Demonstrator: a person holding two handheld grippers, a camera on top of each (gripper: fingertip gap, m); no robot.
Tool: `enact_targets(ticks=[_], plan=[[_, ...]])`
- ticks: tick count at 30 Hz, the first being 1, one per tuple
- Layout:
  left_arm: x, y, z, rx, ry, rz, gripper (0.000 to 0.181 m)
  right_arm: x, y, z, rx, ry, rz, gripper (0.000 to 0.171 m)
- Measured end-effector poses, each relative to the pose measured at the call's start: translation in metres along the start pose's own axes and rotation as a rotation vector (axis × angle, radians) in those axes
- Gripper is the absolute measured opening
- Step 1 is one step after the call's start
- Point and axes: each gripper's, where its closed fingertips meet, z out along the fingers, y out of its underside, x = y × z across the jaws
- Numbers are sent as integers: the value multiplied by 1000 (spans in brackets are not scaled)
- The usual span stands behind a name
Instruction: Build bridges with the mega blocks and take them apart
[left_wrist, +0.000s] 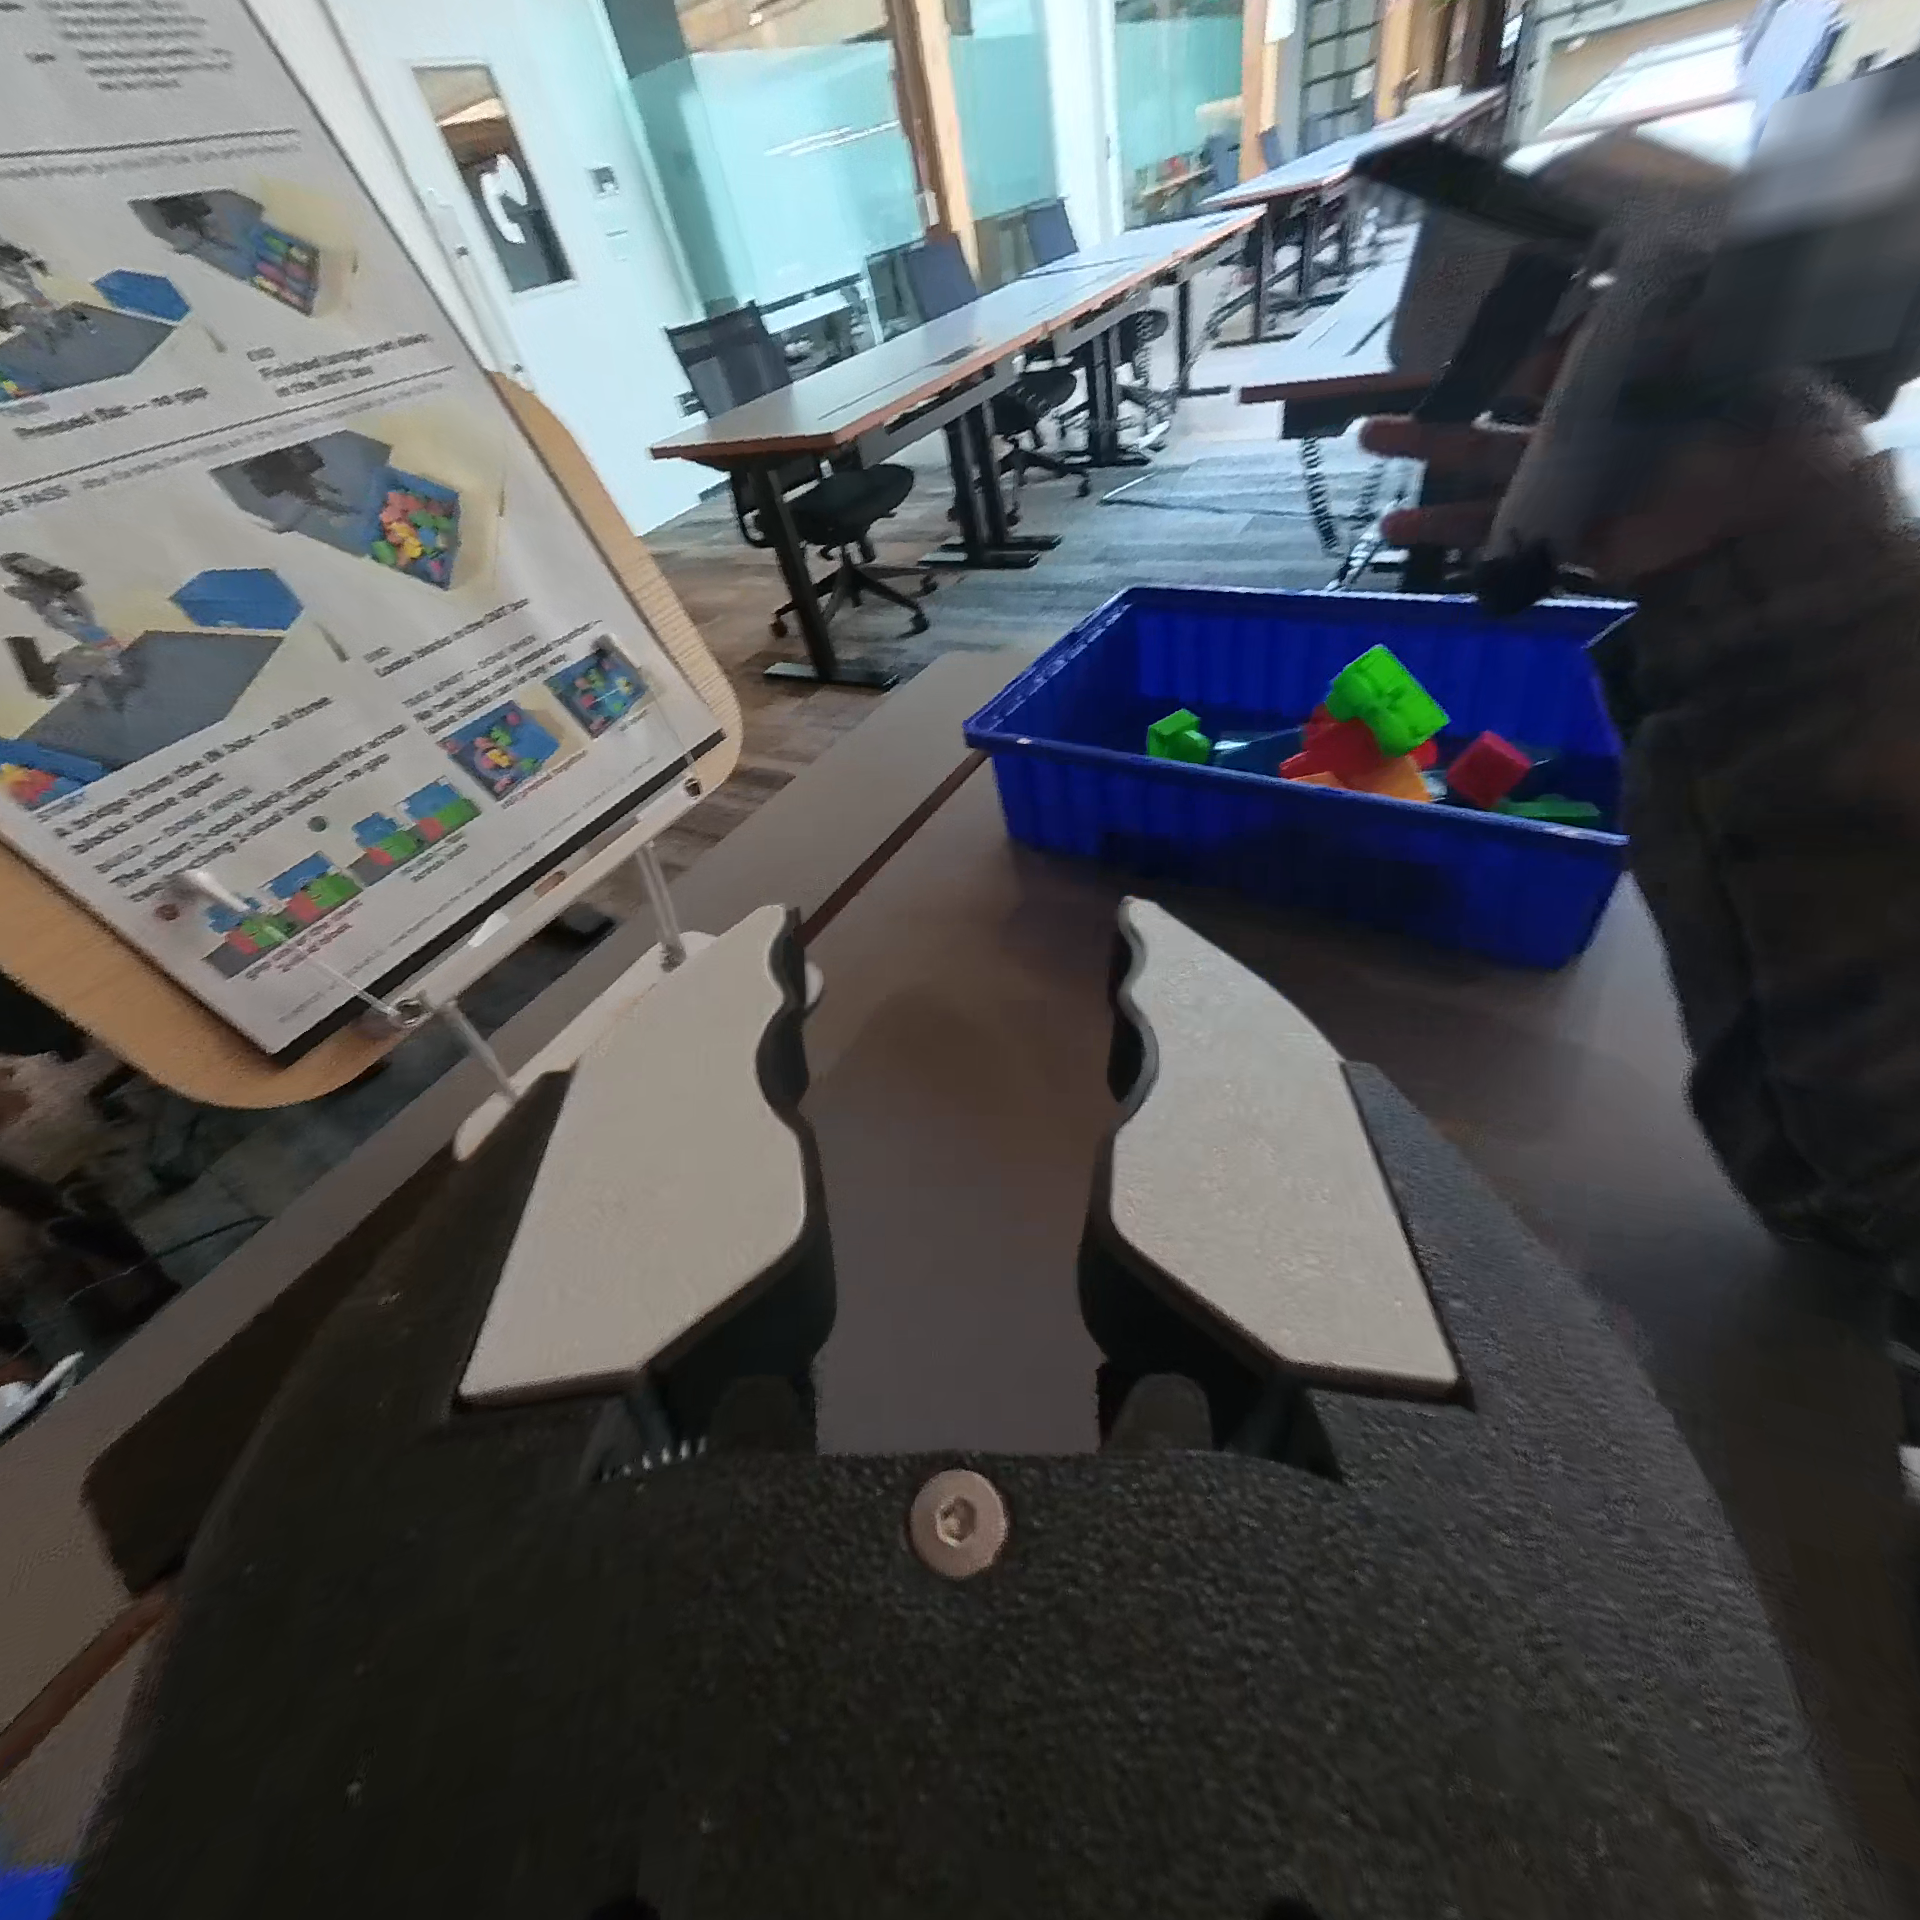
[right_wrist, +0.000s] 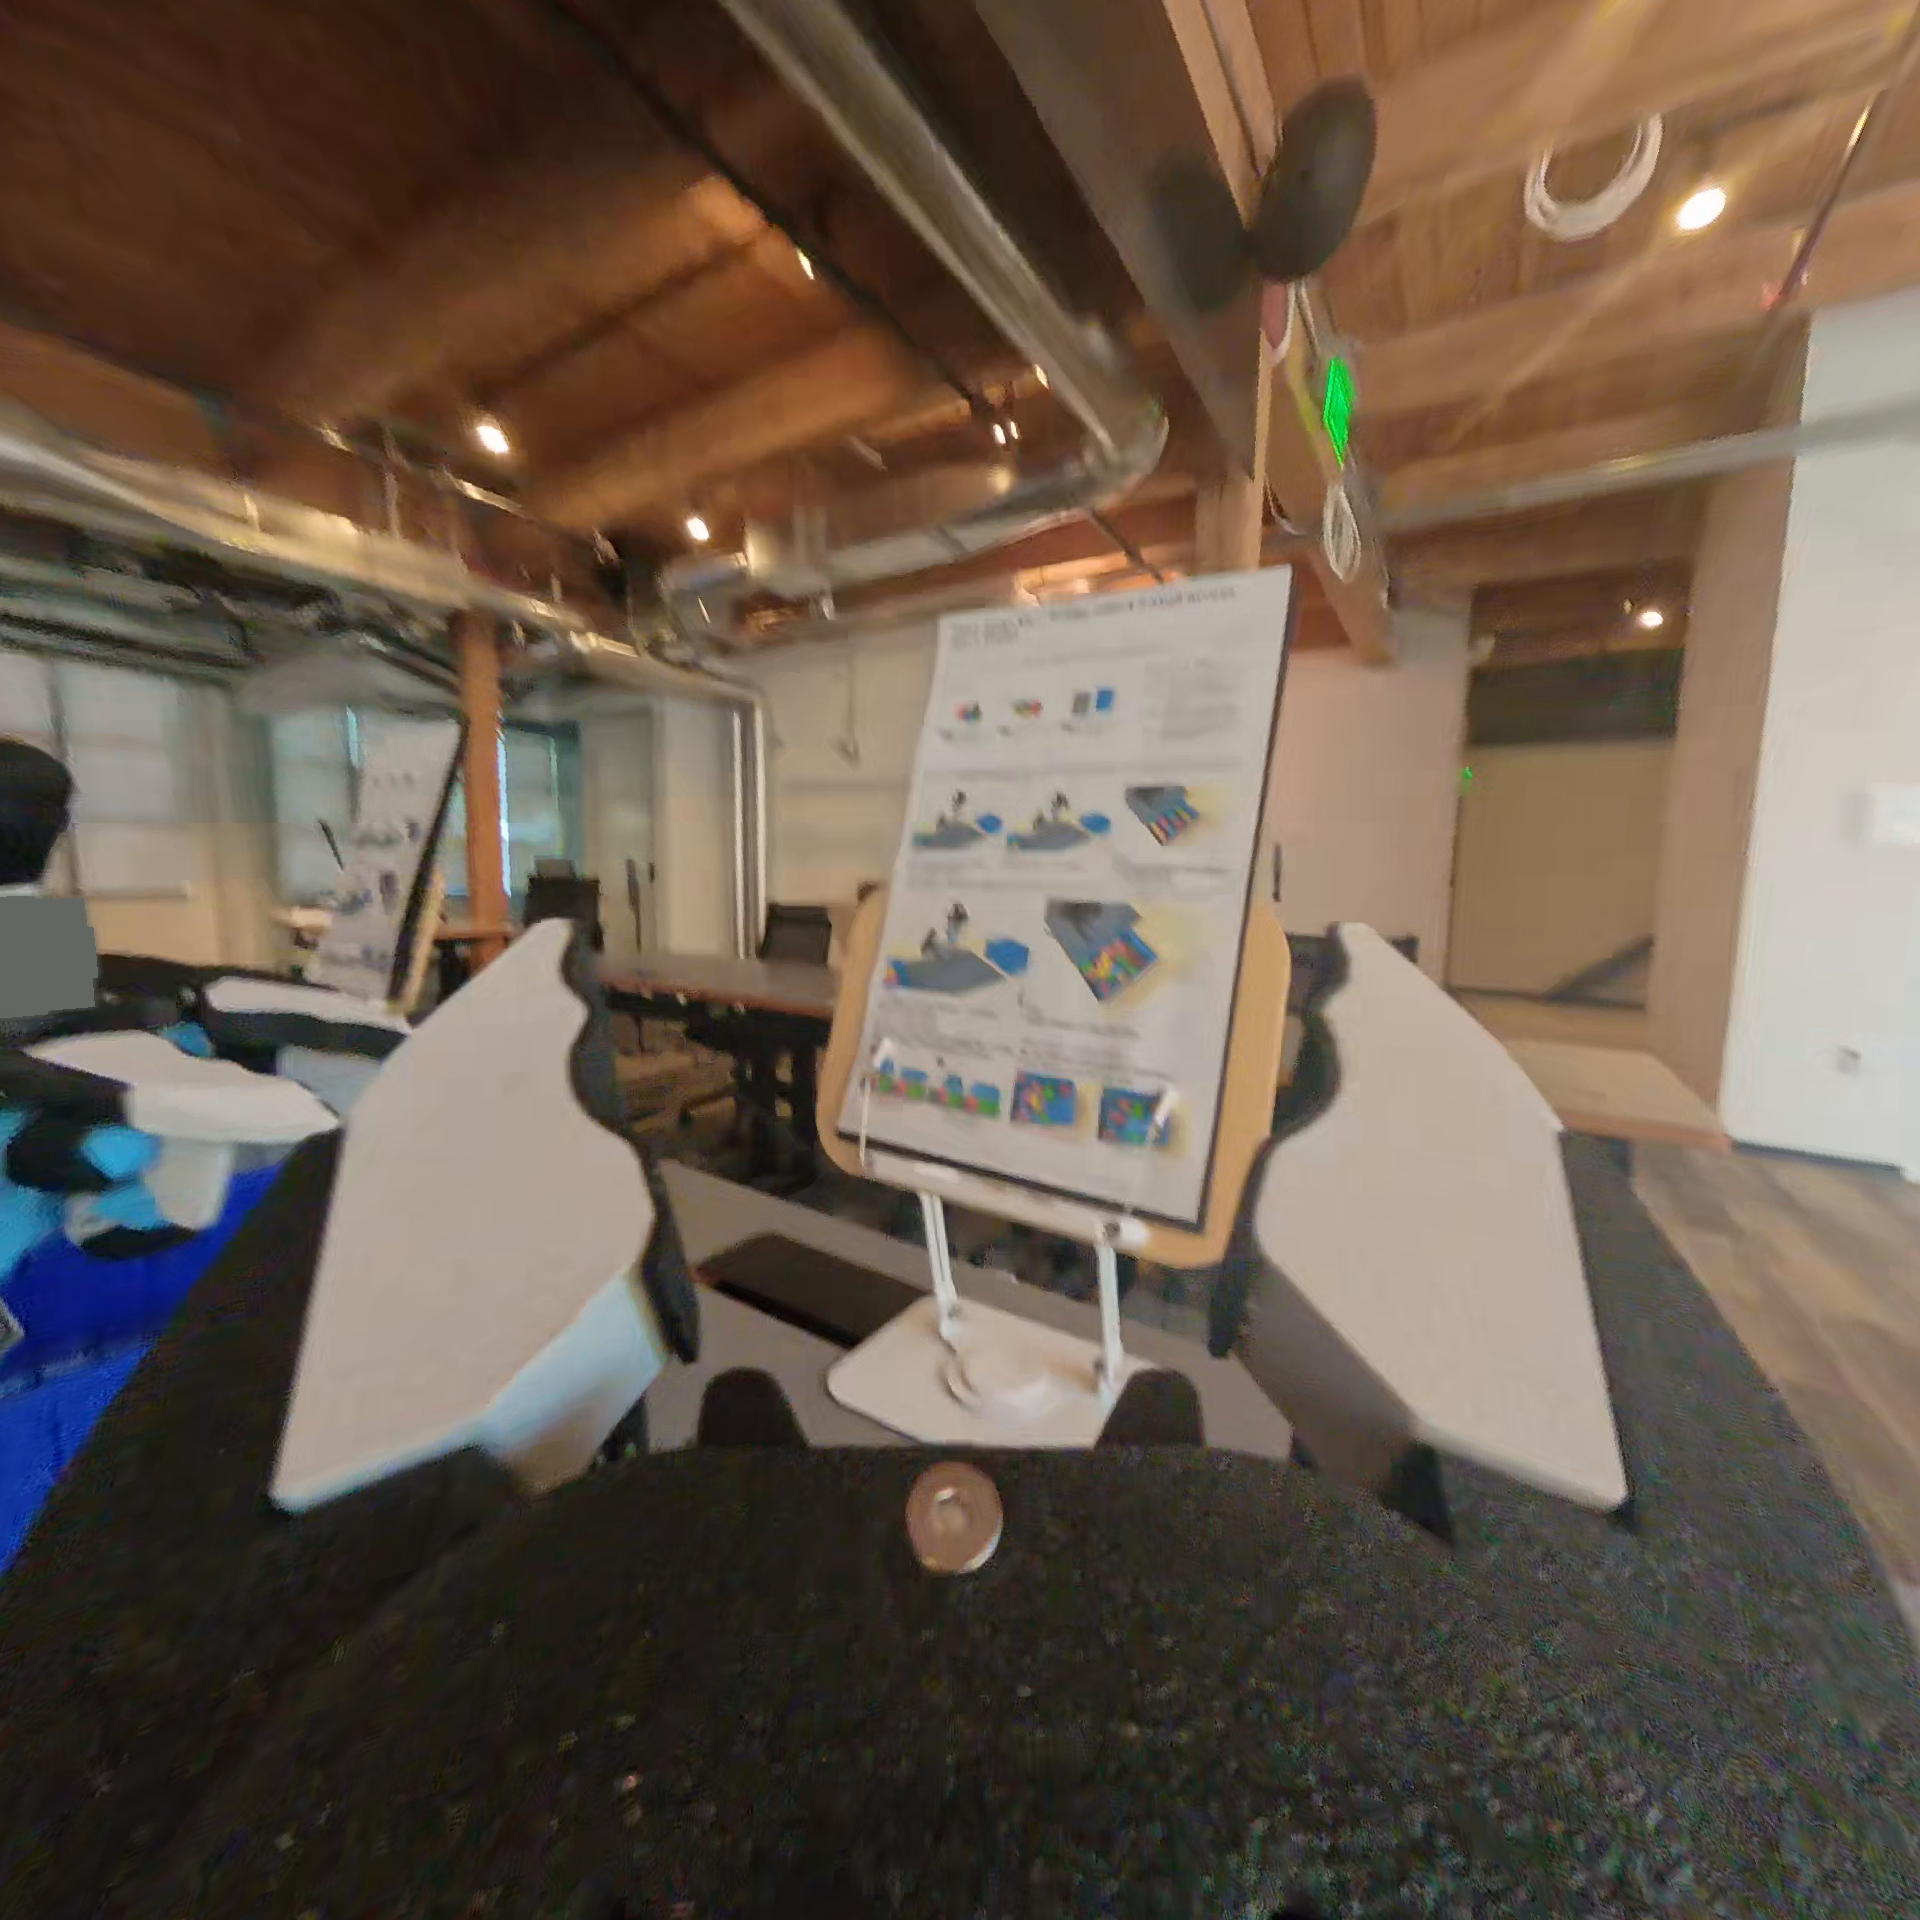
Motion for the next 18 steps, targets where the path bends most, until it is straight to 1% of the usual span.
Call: enact_targets(ticks=[2,4,5,9,11,14,16,18], plan=[[-6,1,0,14,-42,51,31,-1,-4,3,41,6,24,146],[-10,-4,-1,62,-66,73,28,2,-4,6,45,50,23,146],[-12,-7,-2,86,-69,68,31,3,-4,7,49,65,20,146],[-24,-22,-11,215,-96,-2,71,-4,2,12,37,51,70,146],[-33,-31,-18,304,-120,-44,75,-8,12,13,-1,47,82,146],[-39,-50,-37,480,-114,-86,62,-12,33,7,-109,43,42,145],[-38,-61,-50,577,-90,-102,54,-17,38,2,-135,22,1,136],[-37,-69,-64,666,-73,-90,34,-22,37,-2,-137,4,-27,126]])
